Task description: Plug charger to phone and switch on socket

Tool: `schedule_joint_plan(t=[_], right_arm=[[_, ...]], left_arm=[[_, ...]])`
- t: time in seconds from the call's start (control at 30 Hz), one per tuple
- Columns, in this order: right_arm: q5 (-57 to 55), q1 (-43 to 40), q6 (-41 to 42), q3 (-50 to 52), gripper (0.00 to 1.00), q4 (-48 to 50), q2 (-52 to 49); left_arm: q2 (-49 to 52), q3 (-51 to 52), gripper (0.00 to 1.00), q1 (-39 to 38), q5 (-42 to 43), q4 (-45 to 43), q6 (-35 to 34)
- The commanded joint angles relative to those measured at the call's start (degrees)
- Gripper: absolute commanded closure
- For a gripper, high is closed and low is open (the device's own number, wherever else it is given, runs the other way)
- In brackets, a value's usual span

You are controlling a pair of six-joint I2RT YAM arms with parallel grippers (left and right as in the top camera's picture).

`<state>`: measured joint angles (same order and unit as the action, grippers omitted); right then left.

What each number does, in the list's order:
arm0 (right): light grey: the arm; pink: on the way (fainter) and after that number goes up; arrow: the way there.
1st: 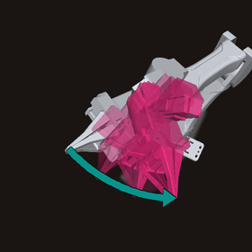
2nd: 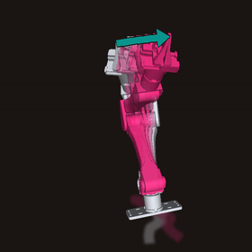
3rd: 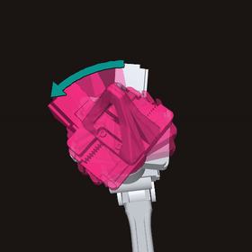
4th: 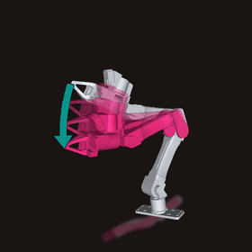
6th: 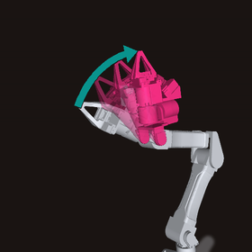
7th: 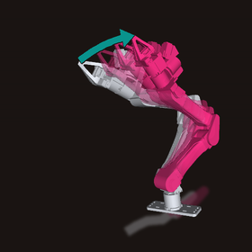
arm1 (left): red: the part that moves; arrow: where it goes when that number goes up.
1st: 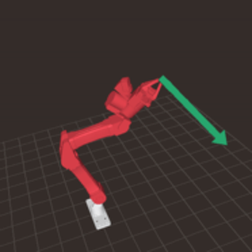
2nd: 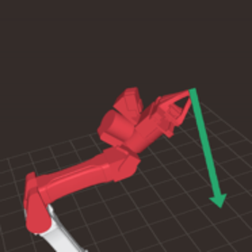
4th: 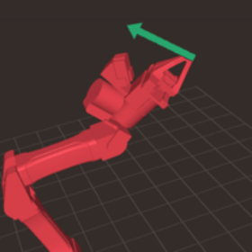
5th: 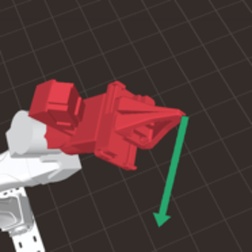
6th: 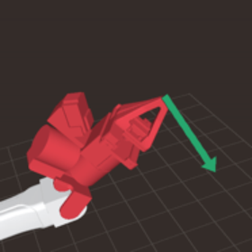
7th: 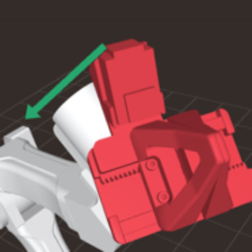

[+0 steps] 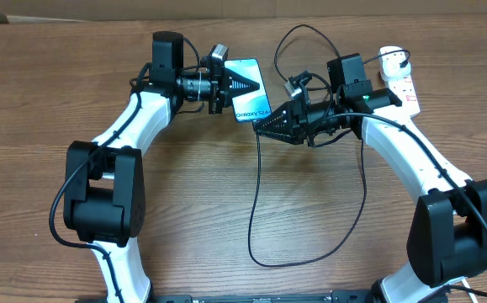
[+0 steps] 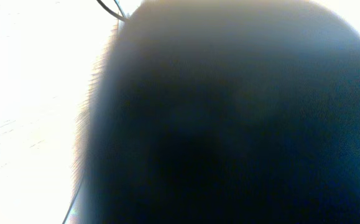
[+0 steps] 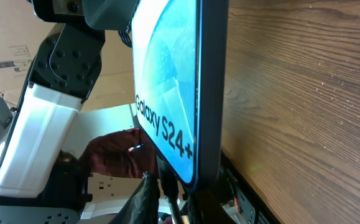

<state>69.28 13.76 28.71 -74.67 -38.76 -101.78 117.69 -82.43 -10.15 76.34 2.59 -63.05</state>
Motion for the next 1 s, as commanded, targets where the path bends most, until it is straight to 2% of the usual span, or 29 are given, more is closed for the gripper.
schedule_joint_plan(t=[0.0,0.13,0.47,0.97], right_arm=[[1.1,0.2,0.3,-0.5,0.85,0.2,0.7],[1.1,1.2,1.9,-0.5,0.85,2.1,0.7],[1.1,1.4,2.0,-0.5,0.96,2.7,0.7],[1.2,1.4,3.3,-0.5,0.96,3.7,0.7]], left_arm=[[-0.8,-0.2,0.96,-0.4,2.7,-0.2,0.6],[-0.8,-0.2,0.96,-0.4,2.7,-0.2,0.6],[-0.8,-0.2,0.96,-0.4,2.8,-0.2,0.6],[-0.8,-0.2,0.96,-0.4,4.9,-0.2,0.7]])
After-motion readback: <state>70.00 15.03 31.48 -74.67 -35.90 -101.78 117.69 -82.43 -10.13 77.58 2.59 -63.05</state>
